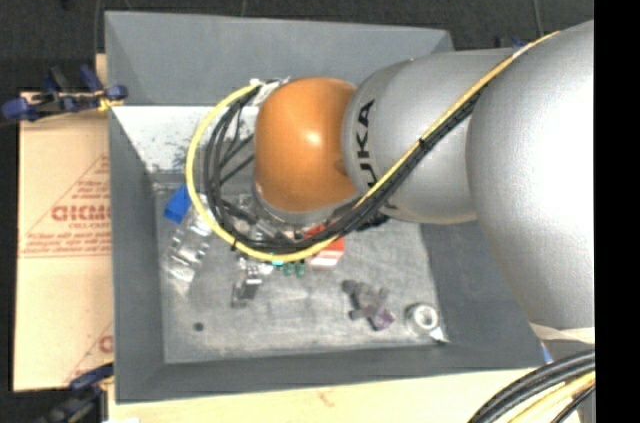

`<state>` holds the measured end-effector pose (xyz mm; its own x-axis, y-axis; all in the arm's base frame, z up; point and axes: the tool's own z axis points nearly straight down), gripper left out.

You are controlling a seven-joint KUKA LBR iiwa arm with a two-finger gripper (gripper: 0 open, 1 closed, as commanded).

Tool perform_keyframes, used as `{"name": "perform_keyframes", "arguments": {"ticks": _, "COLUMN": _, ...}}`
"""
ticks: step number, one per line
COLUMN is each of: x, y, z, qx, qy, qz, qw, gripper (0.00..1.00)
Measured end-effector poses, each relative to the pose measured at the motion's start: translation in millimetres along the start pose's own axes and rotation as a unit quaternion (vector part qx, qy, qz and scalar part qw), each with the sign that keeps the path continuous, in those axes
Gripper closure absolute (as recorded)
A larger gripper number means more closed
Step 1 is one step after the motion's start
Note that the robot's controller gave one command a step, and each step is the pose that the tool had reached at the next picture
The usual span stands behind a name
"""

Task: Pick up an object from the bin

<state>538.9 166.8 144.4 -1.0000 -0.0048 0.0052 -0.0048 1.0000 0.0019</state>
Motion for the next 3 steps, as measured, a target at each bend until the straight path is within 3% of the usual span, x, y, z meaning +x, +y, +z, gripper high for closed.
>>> {"name": "perform_keyframes", "arguments": {"ticks": 1, "x": -20.0, "y": -56, "z": 63, "qx": -0.001, "qy": -0.0074, "qz": 0.055, "qw": 0.9984, "gripper": 0.00}}
{"name": "perform_keyframes", "arguments": {"ticks": 2, "x": -37.4, "y": -62, "z": 69, "qx": -0.003, "qy": -0.0021, "qz": 0.091, "qw": 0.9958, "gripper": 0.00}}
{"name": "perform_keyframes", "arguments": {"ticks": 3, "x": -39.2, "y": -61, "z": 66, "qx": -0.002, "qy": -0.0052, "qz": 0.090, "qw": 0.9959, "gripper": 0.00}}
